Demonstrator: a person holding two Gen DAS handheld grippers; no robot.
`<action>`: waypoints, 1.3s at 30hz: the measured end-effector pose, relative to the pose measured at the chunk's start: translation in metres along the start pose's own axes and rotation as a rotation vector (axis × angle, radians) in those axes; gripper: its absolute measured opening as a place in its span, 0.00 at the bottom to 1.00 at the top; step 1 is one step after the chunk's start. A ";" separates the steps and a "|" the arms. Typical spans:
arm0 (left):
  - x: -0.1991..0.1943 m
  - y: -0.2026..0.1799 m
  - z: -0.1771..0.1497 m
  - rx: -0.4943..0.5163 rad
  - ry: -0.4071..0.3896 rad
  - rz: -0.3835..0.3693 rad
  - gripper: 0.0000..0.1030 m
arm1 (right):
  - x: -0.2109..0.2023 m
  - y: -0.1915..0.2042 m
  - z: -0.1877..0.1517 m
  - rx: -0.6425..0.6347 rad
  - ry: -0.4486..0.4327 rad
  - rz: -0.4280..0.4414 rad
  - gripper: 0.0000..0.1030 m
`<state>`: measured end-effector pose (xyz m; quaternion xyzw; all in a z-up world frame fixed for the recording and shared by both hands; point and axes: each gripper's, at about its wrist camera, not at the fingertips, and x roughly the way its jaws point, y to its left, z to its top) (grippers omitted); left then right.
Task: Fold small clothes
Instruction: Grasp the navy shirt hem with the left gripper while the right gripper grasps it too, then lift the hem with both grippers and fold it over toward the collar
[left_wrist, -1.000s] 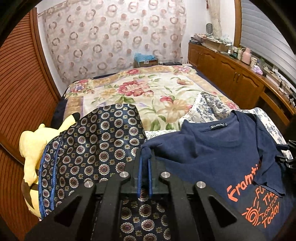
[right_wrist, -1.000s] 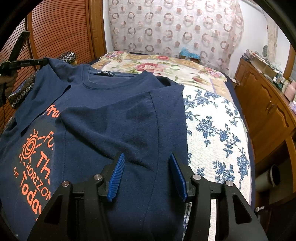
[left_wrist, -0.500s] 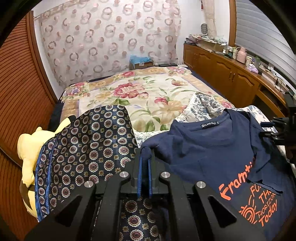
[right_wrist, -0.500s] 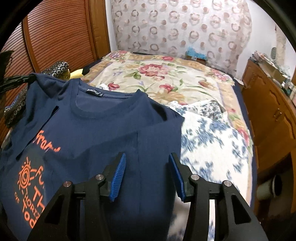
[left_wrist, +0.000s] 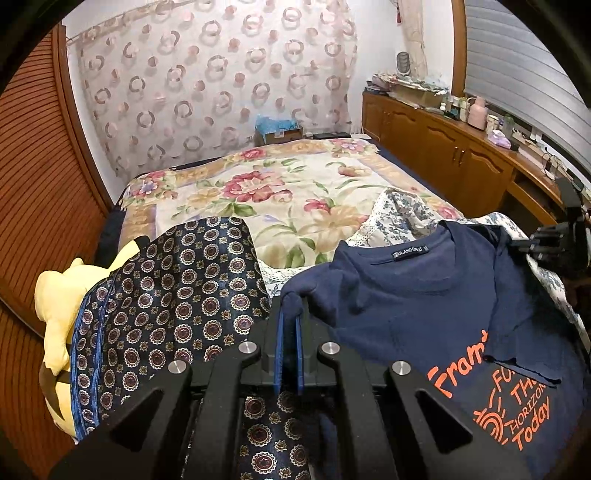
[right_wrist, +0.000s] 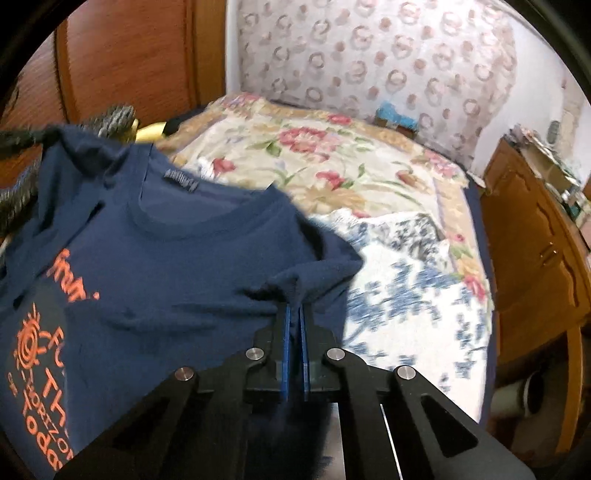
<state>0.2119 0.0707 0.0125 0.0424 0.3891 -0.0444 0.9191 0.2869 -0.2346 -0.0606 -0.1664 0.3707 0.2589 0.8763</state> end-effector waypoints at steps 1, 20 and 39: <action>0.000 0.000 0.000 0.000 0.000 0.000 0.06 | -0.005 -0.007 0.000 0.023 -0.019 -0.005 0.04; -0.010 -0.005 -0.001 0.001 -0.007 0.007 0.06 | 0.020 -0.058 -0.001 0.186 0.028 -0.059 0.22; -0.060 -0.040 -0.030 0.044 -0.057 -0.025 0.06 | -0.051 -0.016 -0.009 0.102 -0.131 -0.011 0.04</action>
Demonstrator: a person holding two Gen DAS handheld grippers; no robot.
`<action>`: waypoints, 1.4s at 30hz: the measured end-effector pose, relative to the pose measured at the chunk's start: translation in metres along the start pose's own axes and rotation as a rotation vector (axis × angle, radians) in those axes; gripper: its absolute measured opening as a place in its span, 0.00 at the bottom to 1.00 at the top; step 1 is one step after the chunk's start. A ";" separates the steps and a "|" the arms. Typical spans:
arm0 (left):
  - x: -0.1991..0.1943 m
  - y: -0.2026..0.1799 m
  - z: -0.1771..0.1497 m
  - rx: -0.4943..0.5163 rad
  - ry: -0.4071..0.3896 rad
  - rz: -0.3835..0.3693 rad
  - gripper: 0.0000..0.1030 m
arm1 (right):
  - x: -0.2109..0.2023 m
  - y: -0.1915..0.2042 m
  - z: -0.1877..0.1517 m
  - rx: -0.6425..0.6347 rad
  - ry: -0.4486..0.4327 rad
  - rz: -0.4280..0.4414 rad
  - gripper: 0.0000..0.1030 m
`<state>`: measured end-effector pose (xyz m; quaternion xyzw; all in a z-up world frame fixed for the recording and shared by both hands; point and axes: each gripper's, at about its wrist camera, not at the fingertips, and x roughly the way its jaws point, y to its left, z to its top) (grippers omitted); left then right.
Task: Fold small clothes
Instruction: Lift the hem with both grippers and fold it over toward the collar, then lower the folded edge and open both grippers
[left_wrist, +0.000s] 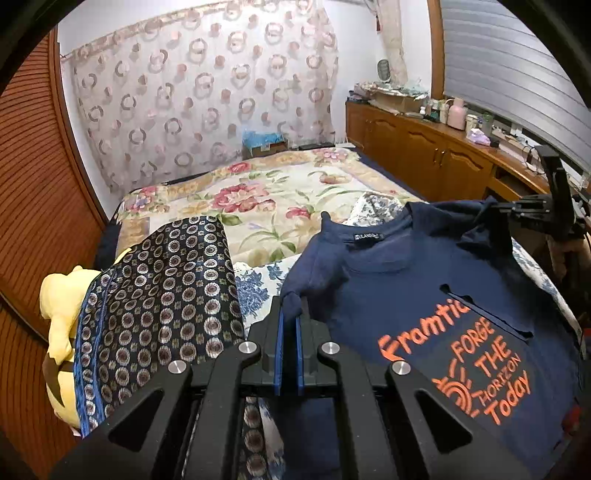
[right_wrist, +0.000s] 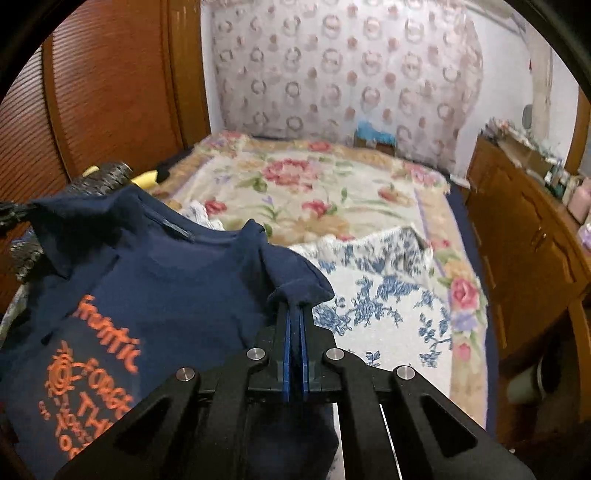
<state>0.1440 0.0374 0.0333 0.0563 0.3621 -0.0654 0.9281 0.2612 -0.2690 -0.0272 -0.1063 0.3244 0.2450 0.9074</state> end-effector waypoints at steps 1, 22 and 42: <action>-0.006 -0.002 -0.002 0.000 -0.008 -0.003 0.06 | -0.009 0.003 -0.003 -0.003 -0.016 -0.002 0.04; -0.110 -0.003 -0.136 -0.172 -0.097 -0.051 0.06 | -0.175 0.046 -0.158 0.025 -0.098 0.017 0.03; -0.177 -0.010 -0.172 -0.168 -0.081 -0.011 0.13 | -0.266 0.060 -0.198 0.019 -0.008 0.009 0.04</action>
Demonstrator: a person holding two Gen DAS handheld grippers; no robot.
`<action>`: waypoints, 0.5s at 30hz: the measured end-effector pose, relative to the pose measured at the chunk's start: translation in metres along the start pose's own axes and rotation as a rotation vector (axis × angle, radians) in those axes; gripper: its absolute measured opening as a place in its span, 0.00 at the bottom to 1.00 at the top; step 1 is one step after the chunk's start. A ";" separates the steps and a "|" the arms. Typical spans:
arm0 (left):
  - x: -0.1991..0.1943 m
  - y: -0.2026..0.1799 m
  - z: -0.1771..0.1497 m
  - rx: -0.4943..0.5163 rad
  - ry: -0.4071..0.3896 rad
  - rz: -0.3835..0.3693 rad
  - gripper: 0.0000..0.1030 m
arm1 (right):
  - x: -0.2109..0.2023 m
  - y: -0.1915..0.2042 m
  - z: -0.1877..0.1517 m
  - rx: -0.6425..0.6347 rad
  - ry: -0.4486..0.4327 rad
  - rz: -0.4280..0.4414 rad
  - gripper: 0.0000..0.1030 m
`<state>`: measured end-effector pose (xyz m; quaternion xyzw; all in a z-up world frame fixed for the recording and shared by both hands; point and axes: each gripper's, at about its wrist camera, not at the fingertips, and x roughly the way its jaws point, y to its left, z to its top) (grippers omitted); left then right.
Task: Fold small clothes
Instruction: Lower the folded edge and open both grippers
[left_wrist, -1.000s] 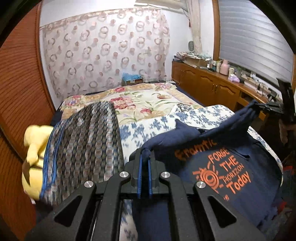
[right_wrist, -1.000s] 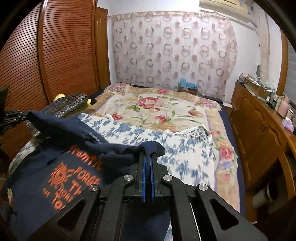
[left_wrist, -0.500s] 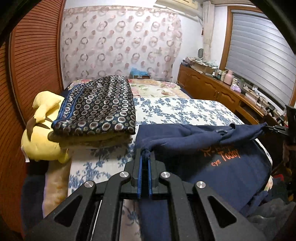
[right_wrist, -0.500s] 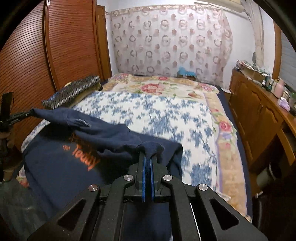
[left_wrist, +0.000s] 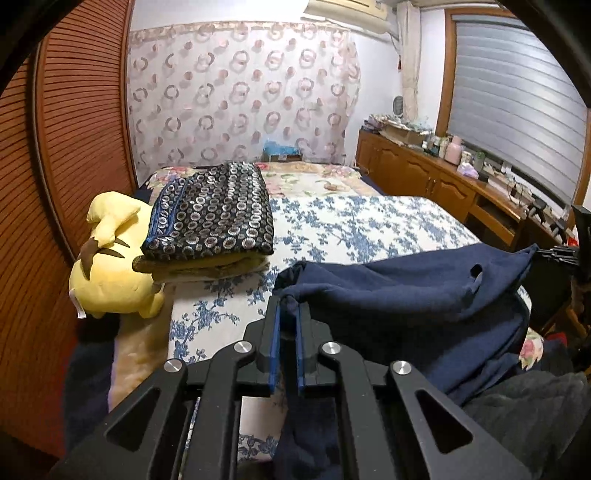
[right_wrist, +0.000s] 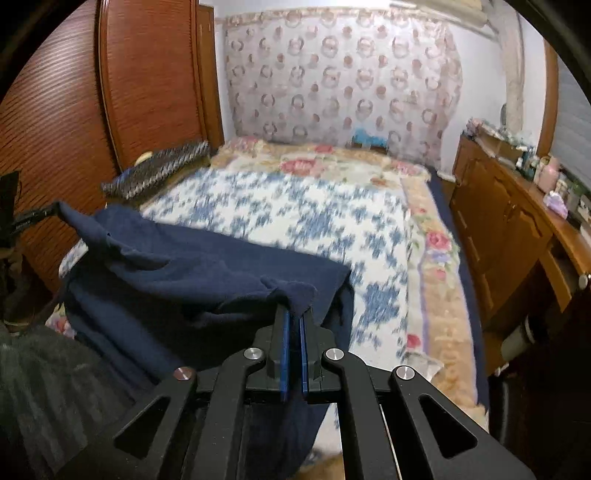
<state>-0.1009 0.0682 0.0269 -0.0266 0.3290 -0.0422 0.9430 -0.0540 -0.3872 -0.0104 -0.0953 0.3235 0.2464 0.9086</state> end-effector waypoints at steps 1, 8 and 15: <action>0.001 0.000 0.000 -0.002 0.003 -0.001 0.21 | 0.001 0.001 -0.001 0.001 0.009 0.000 0.04; 0.018 0.001 0.011 -0.001 0.011 -0.025 0.41 | 0.012 -0.004 0.014 0.002 0.009 -0.032 0.17; 0.057 -0.003 0.026 0.018 0.051 -0.044 0.69 | 0.045 -0.014 0.026 -0.002 -0.002 -0.057 0.51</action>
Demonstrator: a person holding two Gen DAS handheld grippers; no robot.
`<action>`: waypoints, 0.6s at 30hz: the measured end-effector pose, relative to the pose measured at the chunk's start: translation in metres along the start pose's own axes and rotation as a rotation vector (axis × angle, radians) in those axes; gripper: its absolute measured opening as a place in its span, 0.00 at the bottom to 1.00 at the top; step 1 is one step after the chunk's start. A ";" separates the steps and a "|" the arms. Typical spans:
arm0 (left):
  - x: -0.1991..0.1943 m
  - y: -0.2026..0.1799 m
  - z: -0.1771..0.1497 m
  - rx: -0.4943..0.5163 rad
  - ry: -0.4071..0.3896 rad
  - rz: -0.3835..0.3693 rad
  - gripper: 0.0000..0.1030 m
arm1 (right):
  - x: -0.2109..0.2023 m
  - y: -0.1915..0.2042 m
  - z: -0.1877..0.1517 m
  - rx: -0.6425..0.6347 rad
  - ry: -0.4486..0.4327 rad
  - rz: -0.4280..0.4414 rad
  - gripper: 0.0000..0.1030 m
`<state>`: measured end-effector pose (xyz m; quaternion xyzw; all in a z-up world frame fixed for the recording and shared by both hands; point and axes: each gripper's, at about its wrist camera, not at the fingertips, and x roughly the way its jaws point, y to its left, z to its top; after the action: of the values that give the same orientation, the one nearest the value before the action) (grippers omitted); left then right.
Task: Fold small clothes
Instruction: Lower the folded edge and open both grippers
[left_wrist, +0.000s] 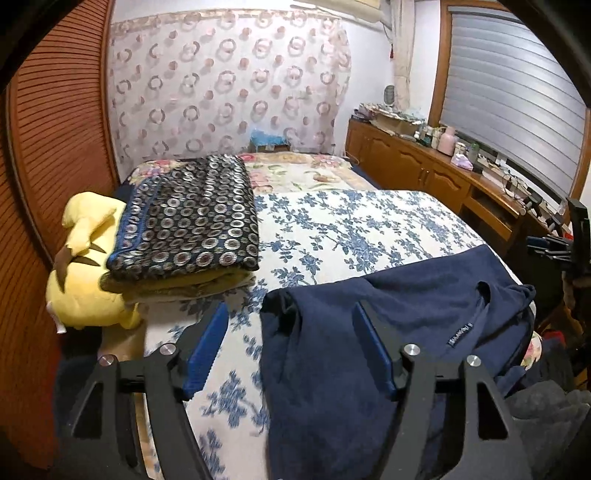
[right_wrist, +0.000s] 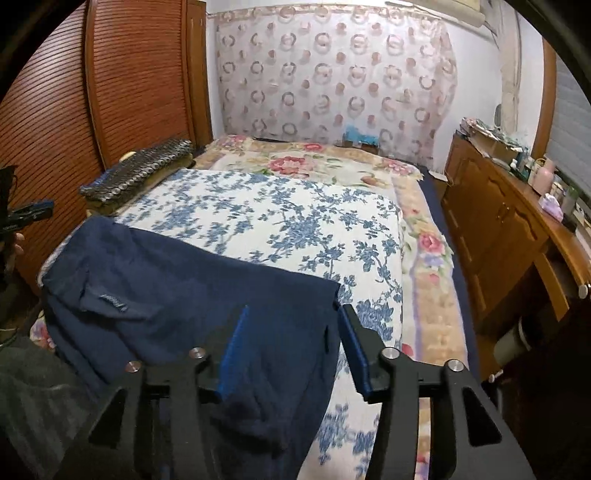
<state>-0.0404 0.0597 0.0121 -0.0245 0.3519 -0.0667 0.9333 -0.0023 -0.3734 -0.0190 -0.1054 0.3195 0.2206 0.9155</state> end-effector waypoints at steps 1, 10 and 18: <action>0.008 0.000 0.001 0.001 0.007 0.007 0.69 | 0.010 -0.002 0.000 -0.001 0.004 -0.006 0.51; 0.065 0.009 0.003 -0.037 0.095 0.035 0.69 | 0.081 -0.014 0.006 0.048 0.076 -0.008 0.51; 0.090 0.011 -0.001 -0.047 0.147 0.034 0.69 | 0.108 -0.020 0.005 0.076 0.123 -0.010 0.51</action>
<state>0.0270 0.0577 -0.0489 -0.0352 0.4215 -0.0440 0.9051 0.0854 -0.3529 -0.0825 -0.0855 0.3827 0.1969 0.8986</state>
